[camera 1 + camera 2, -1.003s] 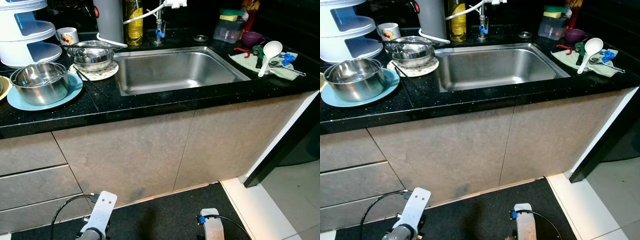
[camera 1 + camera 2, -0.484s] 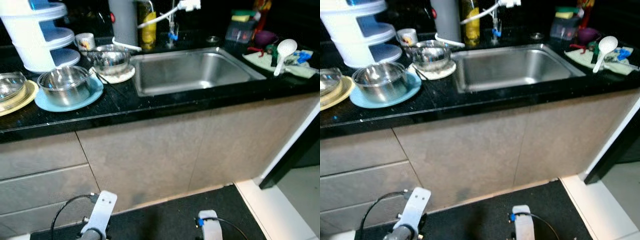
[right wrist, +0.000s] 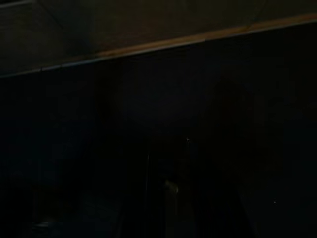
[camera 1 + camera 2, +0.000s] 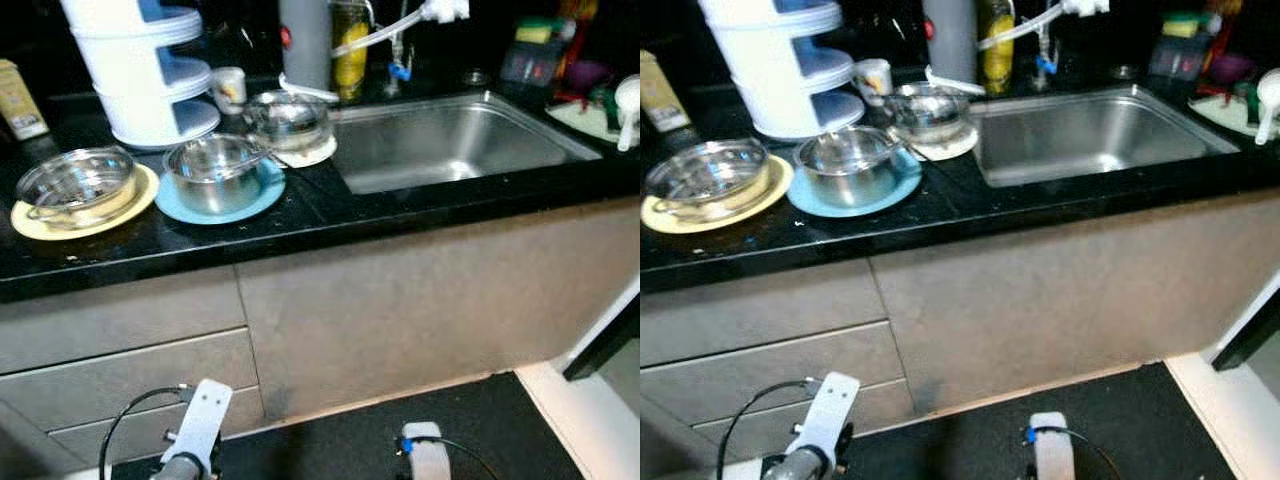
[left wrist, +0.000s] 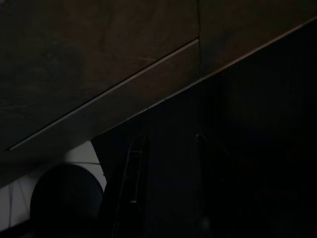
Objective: Kitchen organization
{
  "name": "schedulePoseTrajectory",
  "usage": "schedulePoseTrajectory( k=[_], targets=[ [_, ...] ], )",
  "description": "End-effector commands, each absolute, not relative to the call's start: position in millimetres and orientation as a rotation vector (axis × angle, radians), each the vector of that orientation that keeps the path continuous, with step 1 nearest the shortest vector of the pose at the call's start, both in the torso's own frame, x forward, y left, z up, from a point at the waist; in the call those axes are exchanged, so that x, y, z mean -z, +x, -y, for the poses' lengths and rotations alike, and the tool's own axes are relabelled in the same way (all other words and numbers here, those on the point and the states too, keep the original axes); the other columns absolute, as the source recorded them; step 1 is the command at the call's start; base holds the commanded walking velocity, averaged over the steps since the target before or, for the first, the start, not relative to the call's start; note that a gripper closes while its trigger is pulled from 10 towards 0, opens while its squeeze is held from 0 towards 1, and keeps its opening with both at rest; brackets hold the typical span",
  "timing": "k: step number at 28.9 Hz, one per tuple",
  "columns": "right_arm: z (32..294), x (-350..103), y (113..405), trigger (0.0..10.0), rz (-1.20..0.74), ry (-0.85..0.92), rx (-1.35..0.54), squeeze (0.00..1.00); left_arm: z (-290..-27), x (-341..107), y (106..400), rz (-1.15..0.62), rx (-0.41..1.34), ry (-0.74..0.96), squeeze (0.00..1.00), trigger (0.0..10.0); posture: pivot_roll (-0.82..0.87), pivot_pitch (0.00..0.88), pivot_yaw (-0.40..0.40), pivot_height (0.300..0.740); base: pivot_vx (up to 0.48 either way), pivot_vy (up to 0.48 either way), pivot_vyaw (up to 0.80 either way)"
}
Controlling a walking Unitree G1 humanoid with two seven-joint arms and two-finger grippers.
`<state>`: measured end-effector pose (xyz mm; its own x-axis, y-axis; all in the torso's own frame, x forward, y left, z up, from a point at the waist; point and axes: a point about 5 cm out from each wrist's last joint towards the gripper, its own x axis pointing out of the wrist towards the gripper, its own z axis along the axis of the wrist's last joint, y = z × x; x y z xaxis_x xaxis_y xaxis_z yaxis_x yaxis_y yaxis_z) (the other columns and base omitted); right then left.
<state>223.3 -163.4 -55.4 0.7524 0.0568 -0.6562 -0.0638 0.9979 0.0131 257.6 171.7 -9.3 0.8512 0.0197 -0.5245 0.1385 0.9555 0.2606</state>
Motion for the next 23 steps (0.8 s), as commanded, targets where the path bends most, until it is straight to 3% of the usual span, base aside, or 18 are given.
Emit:
schedulePoseTrajectory(
  k=[1, 4, 9, 23],
  targets=[
    [155.1, 62.6, 214.1, 10.0, -0.751, 0.007, -0.080, 0.00, -177.6, 16.8, 250.3, -0.591, 0.058, 0.307, 0.00, 10.0, -0.01, 0.146, -0.019, 0.740, 0.000, 0.416, 0.00],
    [154.6, 62.8, 214.0, 10.0, -0.751, 0.009, -0.082, 0.00, -177.7, 16.8, 250.1, -0.591, 0.060, 0.308, 0.00, 10.0, -0.01, 0.146, -0.019, 0.740, 0.000, 0.411, 0.00],
    [154.0, 62.6, 214.9, 10.0, -0.750, 0.011, -0.084, 0.00, -176.2, 16.0, 250.7, -0.586, 0.087, 0.331, 0.00, 10.0, -0.01, 0.146, -0.017, 0.740, 0.000, 0.000, 0.00],
    [154.5, 64.7, 211.6, 10.0, -0.755, 0.016, -0.077, 0.00, -175.3, 16.3, 251.0, -0.591, 0.098, 0.328, 0.00, 10.0, -0.02, 0.140, -0.004, 0.740, 0.000, -0.480, 0.00]
  ],
)
